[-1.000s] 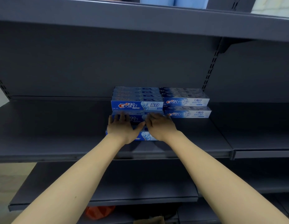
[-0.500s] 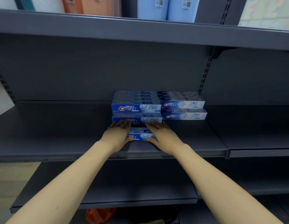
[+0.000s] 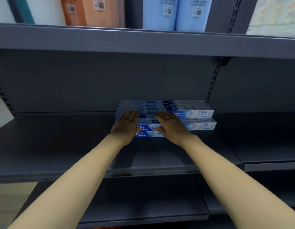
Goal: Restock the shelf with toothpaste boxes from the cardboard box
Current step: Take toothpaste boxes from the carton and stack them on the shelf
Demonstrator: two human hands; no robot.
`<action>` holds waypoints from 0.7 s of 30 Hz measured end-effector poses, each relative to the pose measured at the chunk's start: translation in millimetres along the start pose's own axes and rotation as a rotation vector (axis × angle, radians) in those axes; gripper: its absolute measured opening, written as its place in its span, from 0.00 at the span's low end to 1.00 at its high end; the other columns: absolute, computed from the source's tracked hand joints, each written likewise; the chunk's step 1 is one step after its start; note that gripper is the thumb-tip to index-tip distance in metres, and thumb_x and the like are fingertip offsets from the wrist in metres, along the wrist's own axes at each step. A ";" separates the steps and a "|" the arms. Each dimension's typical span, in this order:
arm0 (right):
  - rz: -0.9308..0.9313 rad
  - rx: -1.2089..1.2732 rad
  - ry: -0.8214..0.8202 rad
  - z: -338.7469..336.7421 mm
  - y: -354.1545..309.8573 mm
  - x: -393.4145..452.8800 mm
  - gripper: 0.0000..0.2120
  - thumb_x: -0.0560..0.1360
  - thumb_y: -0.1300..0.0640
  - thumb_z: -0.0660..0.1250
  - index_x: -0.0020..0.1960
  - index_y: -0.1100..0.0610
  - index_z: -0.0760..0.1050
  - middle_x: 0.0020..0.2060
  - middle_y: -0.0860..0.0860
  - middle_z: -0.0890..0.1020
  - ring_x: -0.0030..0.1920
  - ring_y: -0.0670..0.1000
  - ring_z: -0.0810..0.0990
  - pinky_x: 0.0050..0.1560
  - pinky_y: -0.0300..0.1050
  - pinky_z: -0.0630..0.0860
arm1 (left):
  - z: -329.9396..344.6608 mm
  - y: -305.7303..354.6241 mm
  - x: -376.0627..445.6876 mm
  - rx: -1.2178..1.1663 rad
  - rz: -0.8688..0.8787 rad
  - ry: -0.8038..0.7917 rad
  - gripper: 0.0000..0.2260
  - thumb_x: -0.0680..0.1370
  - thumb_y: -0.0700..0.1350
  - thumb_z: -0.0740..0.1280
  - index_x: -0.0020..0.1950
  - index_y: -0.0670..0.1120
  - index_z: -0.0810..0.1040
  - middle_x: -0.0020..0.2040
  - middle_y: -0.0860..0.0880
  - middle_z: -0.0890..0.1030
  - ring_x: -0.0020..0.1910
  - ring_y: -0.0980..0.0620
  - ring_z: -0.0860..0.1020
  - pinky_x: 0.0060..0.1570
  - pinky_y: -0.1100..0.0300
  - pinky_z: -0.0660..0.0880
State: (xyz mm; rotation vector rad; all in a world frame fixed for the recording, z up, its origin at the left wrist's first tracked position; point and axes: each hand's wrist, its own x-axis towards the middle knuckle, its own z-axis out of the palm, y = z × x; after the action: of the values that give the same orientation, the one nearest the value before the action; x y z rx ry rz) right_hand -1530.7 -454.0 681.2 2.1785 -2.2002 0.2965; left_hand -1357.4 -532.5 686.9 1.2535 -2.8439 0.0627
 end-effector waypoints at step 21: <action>0.046 -0.230 -0.069 18.0 15.2 32.2 0.35 0.81 0.42 0.50 0.77 0.57 0.36 0.77 0.51 0.42 0.77 0.51 0.38 0.74 0.55 0.38 | 20.7 -17.8 38.5 0.012 0.042 0.010 0.32 0.82 0.54 0.53 0.77 0.39 0.40 0.78 0.44 0.44 0.77 0.48 0.44 0.74 0.54 0.39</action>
State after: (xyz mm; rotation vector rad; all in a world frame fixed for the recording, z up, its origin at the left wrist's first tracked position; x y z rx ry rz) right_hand -1544.4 -488.7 666.8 2.0477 -2.1965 -0.0305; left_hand -1370.5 -573.9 668.4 1.1926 -2.8658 0.0865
